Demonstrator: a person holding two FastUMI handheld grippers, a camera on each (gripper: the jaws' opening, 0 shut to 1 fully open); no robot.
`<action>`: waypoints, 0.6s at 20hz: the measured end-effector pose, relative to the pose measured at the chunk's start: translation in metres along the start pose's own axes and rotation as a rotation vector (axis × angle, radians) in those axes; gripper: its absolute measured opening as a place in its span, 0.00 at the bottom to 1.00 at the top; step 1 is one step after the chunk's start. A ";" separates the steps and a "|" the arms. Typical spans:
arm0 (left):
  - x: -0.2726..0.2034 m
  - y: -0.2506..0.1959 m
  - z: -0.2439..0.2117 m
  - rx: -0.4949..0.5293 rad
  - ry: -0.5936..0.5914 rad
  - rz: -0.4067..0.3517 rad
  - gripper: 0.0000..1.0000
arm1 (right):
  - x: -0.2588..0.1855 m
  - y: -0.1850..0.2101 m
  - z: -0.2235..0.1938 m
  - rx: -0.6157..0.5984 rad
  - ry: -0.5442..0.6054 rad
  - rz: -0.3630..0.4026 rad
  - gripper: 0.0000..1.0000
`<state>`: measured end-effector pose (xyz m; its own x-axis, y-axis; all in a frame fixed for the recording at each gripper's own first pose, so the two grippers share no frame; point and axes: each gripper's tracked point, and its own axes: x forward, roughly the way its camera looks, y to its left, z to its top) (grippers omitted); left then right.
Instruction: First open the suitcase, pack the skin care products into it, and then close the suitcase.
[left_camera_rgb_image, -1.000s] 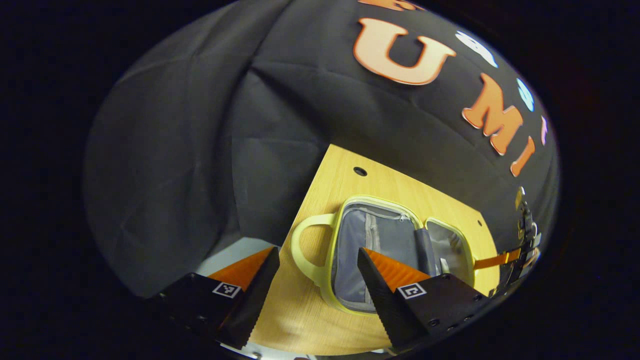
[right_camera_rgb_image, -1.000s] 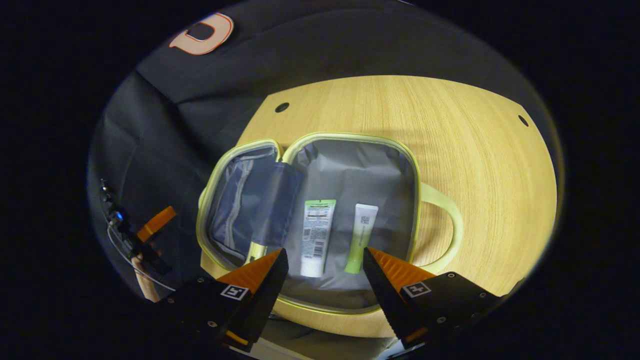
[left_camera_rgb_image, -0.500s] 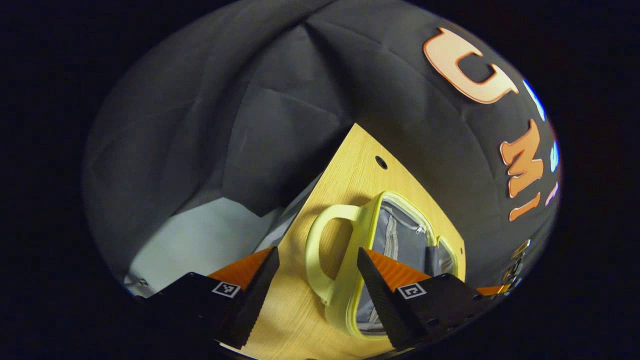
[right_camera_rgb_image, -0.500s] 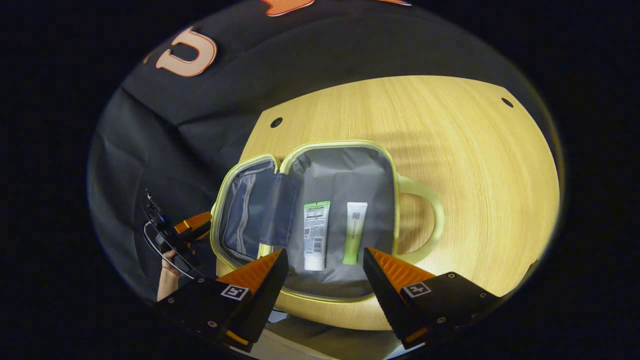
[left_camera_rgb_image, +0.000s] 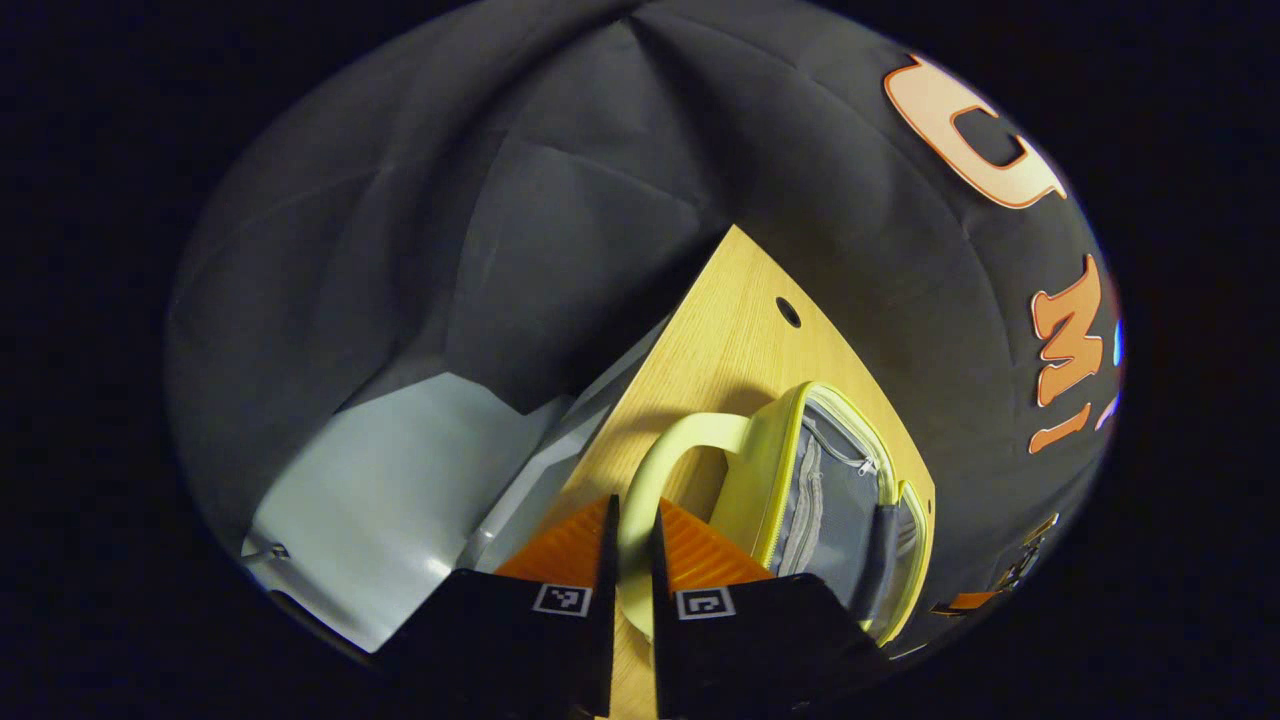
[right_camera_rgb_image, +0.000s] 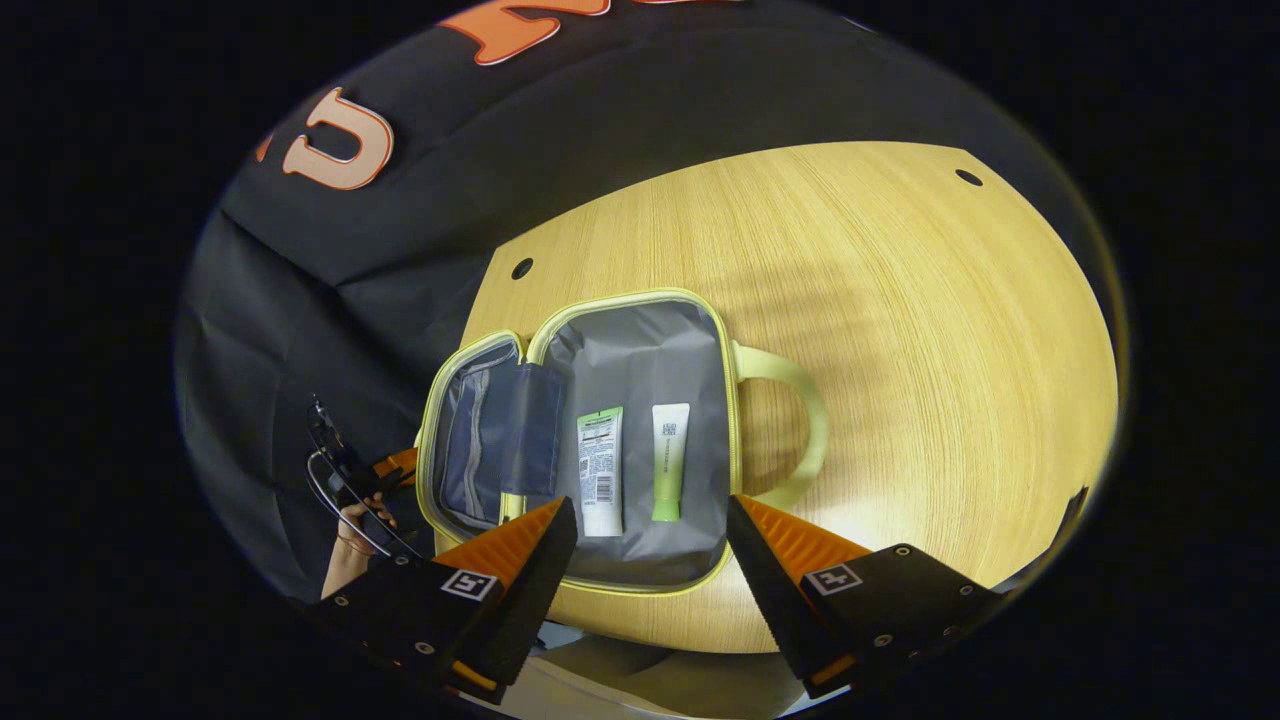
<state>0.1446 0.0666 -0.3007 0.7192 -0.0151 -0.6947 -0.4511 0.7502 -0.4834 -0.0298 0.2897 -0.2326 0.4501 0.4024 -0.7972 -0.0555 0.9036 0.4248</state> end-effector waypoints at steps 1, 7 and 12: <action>0.008 0.002 -0.004 0.006 0.013 0.009 0.16 | -0.001 -0.001 0.003 -0.002 -0.011 0.000 0.96; -0.031 -0.025 0.011 0.135 -0.033 0.090 0.10 | -0.010 -0.007 0.020 -0.010 -0.069 0.005 0.96; -0.085 -0.083 0.033 0.295 -0.123 0.141 0.10 | -0.036 -0.022 0.049 -0.068 -0.163 -0.013 0.96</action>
<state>0.1384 0.0278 -0.1844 0.7271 0.1684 -0.6656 -0.3913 0.8982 -0.2002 -0.0009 0.2488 -0.1924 0.5892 0.3662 -0.7202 -0.1062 0.9187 0.3803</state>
